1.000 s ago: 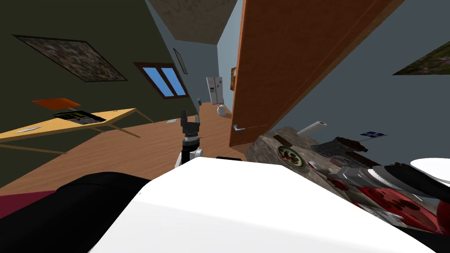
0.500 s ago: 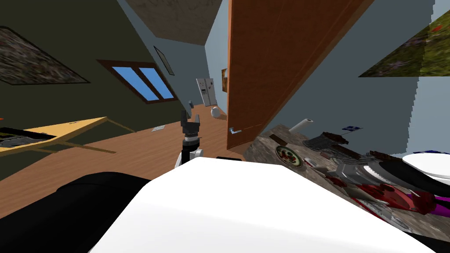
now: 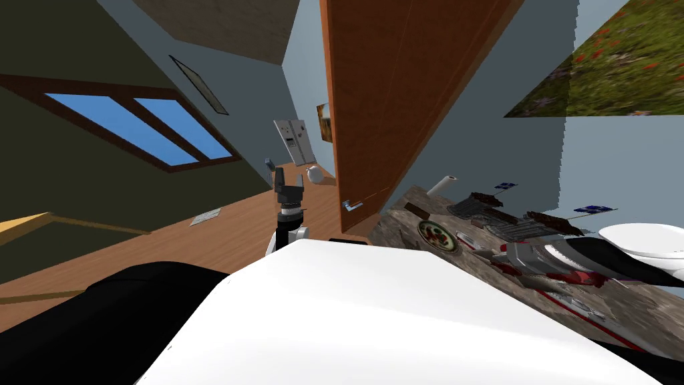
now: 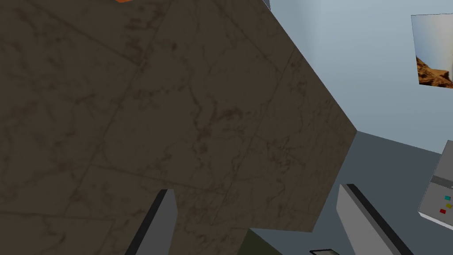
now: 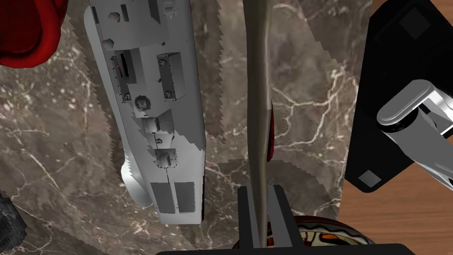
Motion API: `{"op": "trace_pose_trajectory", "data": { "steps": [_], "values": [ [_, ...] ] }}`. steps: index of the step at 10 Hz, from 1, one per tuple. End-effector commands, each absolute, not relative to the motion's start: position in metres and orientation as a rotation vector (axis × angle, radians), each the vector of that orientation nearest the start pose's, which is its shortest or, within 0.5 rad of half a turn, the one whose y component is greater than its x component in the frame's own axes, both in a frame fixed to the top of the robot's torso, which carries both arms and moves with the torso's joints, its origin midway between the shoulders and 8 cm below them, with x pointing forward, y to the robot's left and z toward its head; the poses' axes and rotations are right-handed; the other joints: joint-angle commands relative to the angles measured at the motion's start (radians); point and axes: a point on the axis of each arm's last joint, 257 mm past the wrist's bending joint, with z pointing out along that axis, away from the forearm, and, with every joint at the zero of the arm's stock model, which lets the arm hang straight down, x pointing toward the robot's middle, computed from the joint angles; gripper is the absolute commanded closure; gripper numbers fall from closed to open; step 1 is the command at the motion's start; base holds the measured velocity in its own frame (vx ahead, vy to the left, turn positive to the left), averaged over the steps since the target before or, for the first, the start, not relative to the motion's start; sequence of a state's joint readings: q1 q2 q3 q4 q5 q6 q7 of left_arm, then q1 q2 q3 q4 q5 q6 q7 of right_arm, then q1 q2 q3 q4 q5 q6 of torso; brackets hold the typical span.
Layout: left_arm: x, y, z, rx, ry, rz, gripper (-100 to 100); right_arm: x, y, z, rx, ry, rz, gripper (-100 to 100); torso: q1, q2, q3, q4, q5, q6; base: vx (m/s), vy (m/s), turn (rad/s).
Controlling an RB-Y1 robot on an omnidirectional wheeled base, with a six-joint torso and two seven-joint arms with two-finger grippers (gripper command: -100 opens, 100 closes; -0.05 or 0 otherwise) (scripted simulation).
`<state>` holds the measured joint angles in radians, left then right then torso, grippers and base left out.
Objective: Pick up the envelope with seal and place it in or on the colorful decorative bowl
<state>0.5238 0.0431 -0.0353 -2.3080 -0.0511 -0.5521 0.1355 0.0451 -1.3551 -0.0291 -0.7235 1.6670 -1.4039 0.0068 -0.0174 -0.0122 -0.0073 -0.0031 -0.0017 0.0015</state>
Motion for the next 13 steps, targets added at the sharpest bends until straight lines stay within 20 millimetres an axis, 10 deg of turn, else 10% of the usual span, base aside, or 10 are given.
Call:
{"op": "trace_pose_trajectory", "data": {
  "steps": [1, 8, 9, 10, 13],
  "values": [
    [0.331, 0.256, 0.037, -0.604, 0.61, -1.442, 0, 0.178, -0.69, -0.281, -1.176, 2.889, 0.042, 100, 0.0, 0.0, 0.0, 0.0, 0.0, 0.0, 0.199, 0.097, -0.324],
    [0.331, 0.256, 0.037, -0.604, 0.61, -1.442, 0, 0.194, -0.686, -0.275, -1.389, 2.783, 0.049, 100, 0.0, 0.002, 0.001, 0.001, 0.001, 0.0, 0.112, 0.095, -0.237],
    [0.331, 0.256, 0.037, -0.603, 0.61, -1.442, 0, 0.194, -0.686, -0.275, -1.398, 2.778, 0.051, 0, -0.004, 0.006, 0.003, 0.002, 0.0, -0.001, 0.006, 0.01, 0.005],
    [0.331, 0.256, 0.037, -0.603, 0.61, -1.442, 0, 0.206, -0.68, -0.269, -1.351, 2.749, 0.056, 100, -0.006, 0.007, 0.004, 0.002, -0.001, -0.001, 0.003, 0.07, -0.014],
    [0.331, 0.256, 0.037, -0.604, 0.609, -1.442, 0, 0.212, -0.681, -0.244, -1.355, 2.742, 0.056, 100, 0.003, 0.004, 0.003, 0.002, 0.001, -0.003, 0.051, 0.126, 0.017]
  ]
}}
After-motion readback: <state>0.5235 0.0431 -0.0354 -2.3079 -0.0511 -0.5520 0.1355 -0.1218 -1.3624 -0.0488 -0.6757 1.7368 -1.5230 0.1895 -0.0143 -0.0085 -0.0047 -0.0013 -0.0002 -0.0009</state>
